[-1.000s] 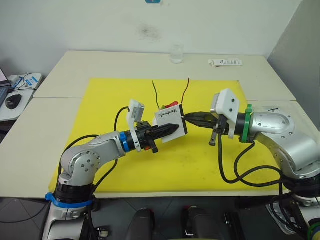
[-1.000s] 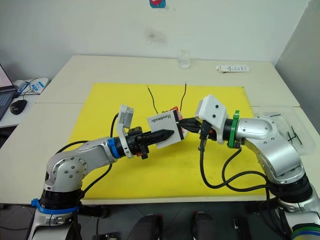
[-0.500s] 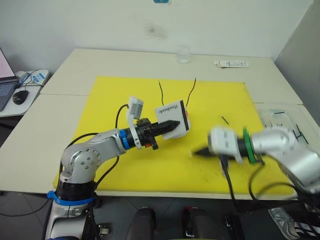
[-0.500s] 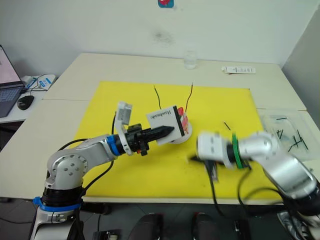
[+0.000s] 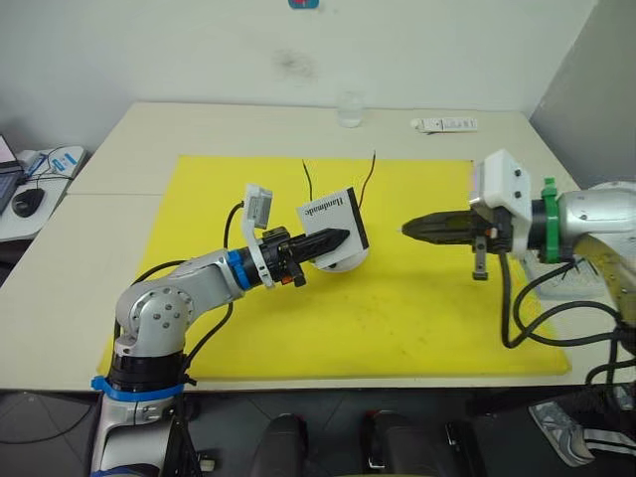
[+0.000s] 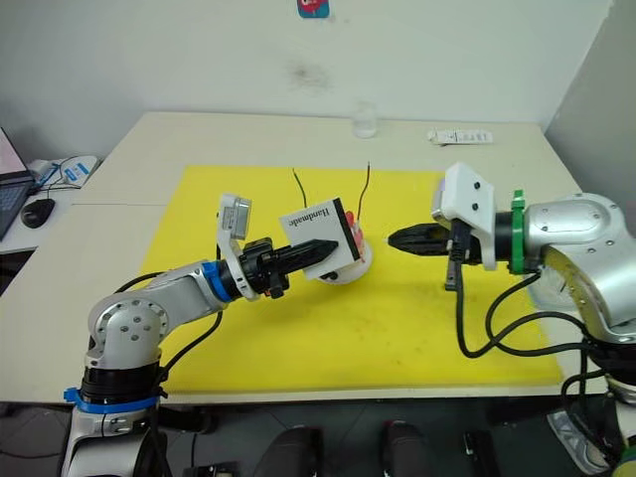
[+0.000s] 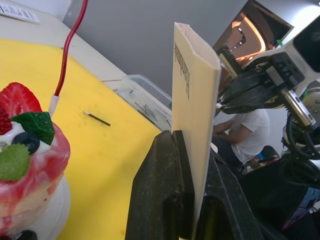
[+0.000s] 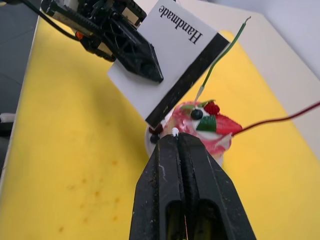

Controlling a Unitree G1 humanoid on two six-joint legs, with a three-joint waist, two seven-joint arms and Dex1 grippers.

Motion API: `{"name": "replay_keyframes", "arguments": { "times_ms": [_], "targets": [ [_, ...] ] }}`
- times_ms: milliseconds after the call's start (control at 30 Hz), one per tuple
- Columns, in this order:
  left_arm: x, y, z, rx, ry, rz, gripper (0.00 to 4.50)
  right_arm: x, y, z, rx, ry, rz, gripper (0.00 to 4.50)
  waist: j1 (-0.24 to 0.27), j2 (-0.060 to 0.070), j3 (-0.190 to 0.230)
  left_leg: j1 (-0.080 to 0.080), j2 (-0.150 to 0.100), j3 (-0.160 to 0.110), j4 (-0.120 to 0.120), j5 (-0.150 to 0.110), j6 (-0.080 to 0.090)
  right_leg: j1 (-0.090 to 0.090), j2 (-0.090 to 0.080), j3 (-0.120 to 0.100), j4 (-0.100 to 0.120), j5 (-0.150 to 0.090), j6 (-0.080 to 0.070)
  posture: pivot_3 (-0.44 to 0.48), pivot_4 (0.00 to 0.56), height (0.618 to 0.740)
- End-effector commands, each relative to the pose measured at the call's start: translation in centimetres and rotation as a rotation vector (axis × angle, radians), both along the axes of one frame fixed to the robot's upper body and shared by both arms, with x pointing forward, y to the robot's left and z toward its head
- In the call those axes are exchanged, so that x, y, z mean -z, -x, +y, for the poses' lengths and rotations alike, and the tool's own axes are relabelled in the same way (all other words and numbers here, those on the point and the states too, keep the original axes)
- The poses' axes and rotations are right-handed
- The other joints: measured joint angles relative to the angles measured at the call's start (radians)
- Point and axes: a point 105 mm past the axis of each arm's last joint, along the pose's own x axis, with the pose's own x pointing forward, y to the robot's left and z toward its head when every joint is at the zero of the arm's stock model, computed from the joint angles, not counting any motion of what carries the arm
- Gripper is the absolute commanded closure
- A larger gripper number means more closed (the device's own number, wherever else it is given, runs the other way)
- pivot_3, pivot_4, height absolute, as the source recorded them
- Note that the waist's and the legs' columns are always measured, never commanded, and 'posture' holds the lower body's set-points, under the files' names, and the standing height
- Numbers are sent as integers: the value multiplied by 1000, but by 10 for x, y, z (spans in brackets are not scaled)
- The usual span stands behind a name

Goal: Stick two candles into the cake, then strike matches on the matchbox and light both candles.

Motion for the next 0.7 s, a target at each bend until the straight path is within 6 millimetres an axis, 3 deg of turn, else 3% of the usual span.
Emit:
{"name": "replay_keyframes", "arguments": {
  "times_ms": [33,267,700],
  "targets": [
    [-14,7,-6,39,23,-46,4500,-7,-2,13,-7,-7,-134,4443,1,0,0,-1,-1,1,0,0,0,0,0,1,-1,-1,1,0,150,740],
    [-14,8,-6,43,26,-40,4500,-6,-11,22,3,-42,-178,4443,1,0,0,-1,-1,0,0,0,0,0,-3,0,-1,-2,3,0,150,740],
    [-14,6,-3,37,28,-31,4500,1,-11,27,-15,-42,-171,4443,1,0,0,1,0,0,0,0,0,0,-2,0,1,-1,1,0,150,740]
  ]
}}
